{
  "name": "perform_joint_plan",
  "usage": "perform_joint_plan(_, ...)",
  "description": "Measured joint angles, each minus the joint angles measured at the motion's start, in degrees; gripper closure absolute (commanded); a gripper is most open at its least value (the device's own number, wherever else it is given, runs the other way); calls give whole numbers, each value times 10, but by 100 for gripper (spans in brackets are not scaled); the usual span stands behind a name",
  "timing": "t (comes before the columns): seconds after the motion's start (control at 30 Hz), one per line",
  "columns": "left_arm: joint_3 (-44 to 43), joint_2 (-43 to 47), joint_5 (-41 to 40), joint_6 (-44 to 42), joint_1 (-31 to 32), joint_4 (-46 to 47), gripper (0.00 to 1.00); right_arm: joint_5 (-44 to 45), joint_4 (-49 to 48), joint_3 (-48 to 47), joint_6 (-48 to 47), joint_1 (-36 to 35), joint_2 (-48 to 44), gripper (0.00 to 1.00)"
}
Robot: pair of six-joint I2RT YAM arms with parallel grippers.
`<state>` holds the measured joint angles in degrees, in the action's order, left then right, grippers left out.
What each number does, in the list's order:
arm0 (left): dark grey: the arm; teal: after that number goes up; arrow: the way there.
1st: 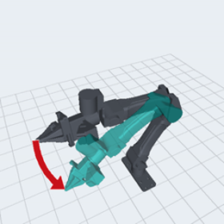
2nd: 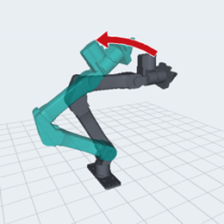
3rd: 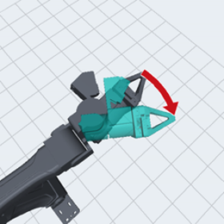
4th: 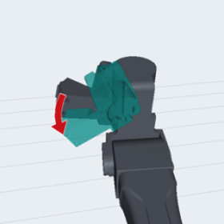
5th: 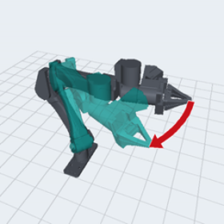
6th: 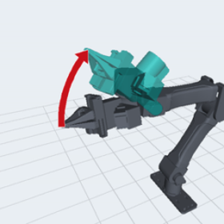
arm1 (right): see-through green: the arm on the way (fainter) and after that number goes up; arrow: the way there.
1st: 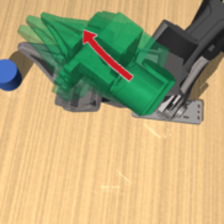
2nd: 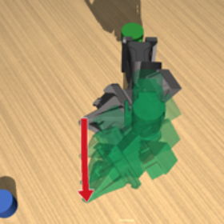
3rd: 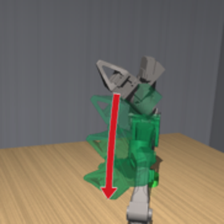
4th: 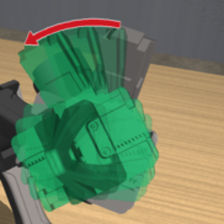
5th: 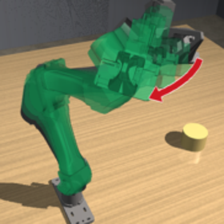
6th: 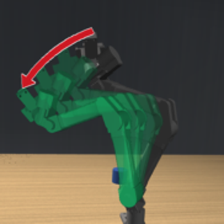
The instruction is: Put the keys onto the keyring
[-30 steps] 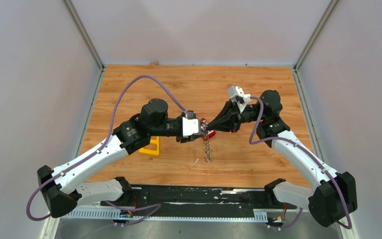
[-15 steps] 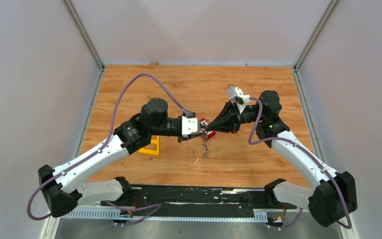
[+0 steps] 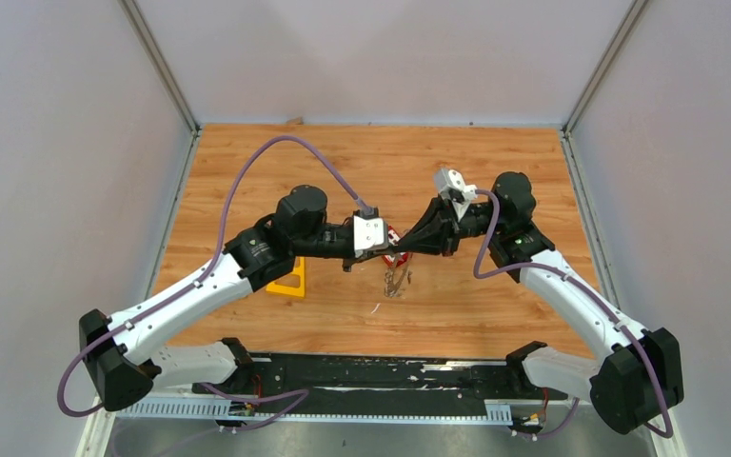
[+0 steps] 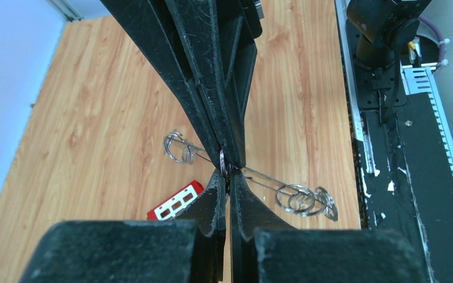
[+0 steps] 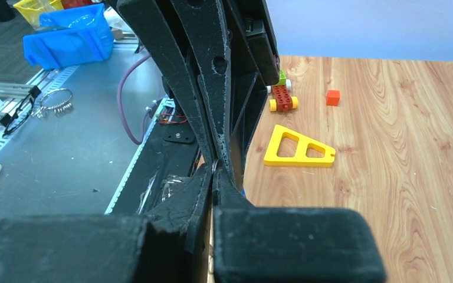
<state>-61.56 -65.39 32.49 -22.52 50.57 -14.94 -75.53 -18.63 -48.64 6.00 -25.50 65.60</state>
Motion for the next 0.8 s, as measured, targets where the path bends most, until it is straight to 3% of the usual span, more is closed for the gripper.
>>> perform_joint_plan(0.13,-2,-1,-9,13,0,-10,100,7,28,-1,-37,0,0,93)
perform_joint_plan(0.3,-54,-28,-38,18,0,-84,100,31,104,-17,-104,-1,0,68)
perform_joint_plan(0.4,-125,-66,-66,14,6,-163,100,52,137,-24,-140,-1,-4,61)
perform_joint_plan(0.8,-278,-147,-190,-3,67,-382,100,64,185,-24,-188,-1,-11,59)
